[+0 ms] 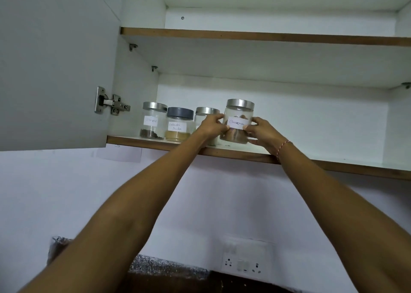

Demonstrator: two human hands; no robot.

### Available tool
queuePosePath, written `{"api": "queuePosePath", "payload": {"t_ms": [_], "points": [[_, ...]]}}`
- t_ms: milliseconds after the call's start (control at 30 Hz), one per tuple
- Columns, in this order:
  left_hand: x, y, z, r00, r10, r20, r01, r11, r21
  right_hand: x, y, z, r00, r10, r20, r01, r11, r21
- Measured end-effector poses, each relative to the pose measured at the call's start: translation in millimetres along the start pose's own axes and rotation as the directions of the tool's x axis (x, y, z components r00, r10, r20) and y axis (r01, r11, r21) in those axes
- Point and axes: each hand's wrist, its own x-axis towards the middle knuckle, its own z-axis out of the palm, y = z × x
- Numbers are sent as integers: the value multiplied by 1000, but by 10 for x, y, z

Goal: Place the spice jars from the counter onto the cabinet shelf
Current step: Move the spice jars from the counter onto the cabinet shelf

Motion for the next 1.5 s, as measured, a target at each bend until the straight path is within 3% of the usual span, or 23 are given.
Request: {"api": "queuePosePath", "payload": {"t_ms": [267, 400, 567, 667, 767, 900, 967, 1067, 1167, 1267, 1500], "points": [[102, -105, -52, 970, -186, 156, 207, 969, -135, 289, 145, 126, 994, 111, 20, -107, 984, -145], [119, -104, -37, 957, -204, 207, 217, 975, -44, 334, 171, 117, 995, 98, -4, -97, 979, -179], [94, -110, 6, 976, -172, 135, 157, 980, 120, 317, 189, 133, 993, 118, -21, -119, 967, -226], [-14, -113, 65, 999, -16, -50, 34, 920, 390, 264, 161, 61, 980, 149, -132, -167, 976, -140], [-239, -133, 120, 913, 261, -314, -107, 895, 432, 108, 122, -42, 904, 20, -427, -105, 979, -176], [-626, -301, 279, 807, 493, -325, -284, 807, 518, -417, 135, 34, 787, -255, -562, 95, 950, -298], [-932, -487, 491, 781, 515, -354, -293, 802, 520, -807, 252, 140, 700, -416, -580, 230, 901, -368], [-1580, -856, 973, 842, 412, -348, -266, 879, 397, -1458, 682, 337, 629, -484, -608, 295, 873, -389], [-2359, -1258, 1446, 937, 245, -250, -173, 945, 278, -2129, 1345, 507, 729, -363, -580, 148, 911, -385], [-3111, -1610, 1776, 987, 99, -128, -68, 971, 228, -2853, 2019, 568, 840, -219, -496, -15, 905, -424], [-4520, -1928, 2345, 976, -181, 119, 150, 960, 235, -4322, 2828, 390, 884, 43, -466, -319, 785, -531]]}}
